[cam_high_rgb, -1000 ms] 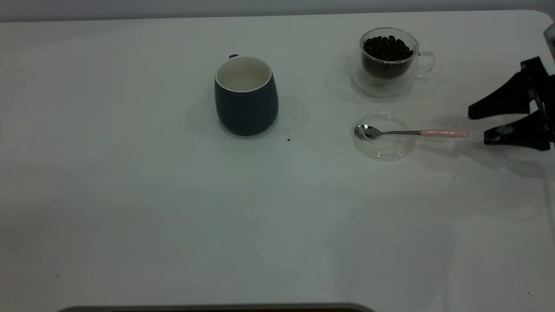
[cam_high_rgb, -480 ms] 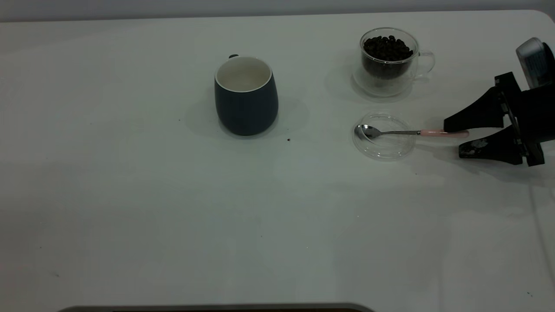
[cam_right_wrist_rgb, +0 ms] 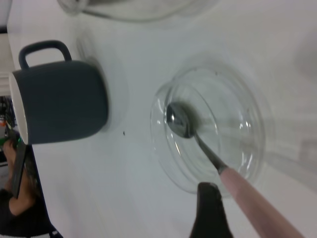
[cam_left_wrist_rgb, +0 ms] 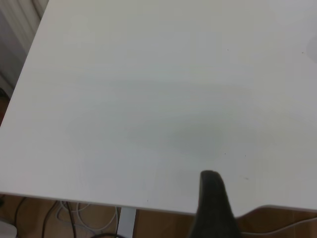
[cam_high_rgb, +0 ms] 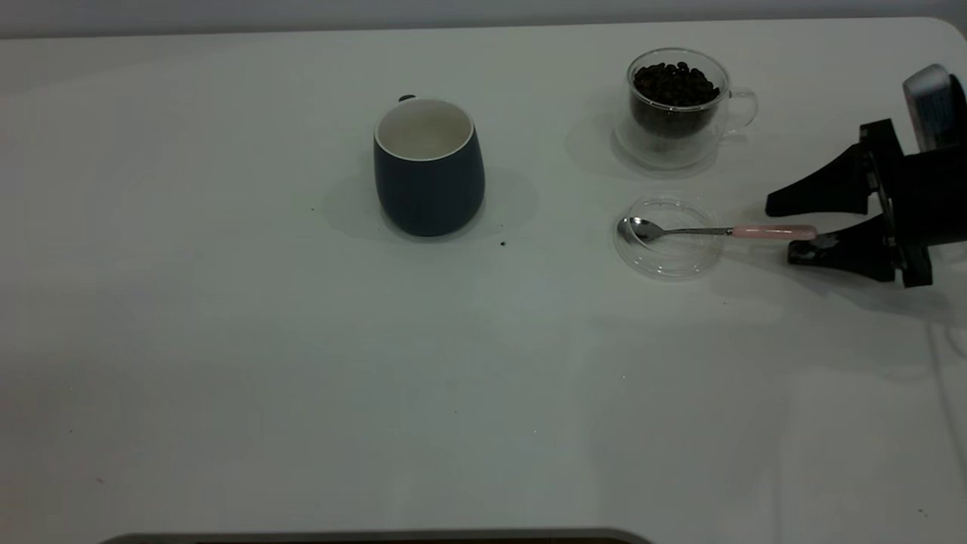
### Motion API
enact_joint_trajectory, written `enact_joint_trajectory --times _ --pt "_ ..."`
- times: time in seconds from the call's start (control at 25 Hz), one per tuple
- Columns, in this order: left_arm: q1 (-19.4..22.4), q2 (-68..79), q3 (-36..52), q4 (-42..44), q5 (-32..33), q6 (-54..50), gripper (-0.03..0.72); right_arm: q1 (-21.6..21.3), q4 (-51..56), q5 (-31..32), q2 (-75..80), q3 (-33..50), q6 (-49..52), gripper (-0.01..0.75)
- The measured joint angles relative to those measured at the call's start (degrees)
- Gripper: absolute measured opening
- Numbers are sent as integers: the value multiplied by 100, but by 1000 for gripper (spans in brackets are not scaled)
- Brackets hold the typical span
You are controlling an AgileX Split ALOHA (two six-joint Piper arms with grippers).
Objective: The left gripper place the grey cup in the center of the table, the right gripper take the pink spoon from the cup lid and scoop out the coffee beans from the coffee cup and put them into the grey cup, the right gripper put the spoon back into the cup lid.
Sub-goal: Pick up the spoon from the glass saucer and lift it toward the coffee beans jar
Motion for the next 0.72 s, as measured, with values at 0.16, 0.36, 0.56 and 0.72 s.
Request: enact_joint_trajectory --times 0.16,0.36,0.56,0.72 --pt "0 0 0 0 0 0 586 123 49 69 61 0 -28 579" --pt "0 0 0 0 0 0 586 138 165 105 71 0 -61 560" --pt "0 0 0 0 0 0 586 146 156 122 71 0 -79 435" --pt "0 0 0 0 0 5 586 220 80 122 71 0 -161 293"
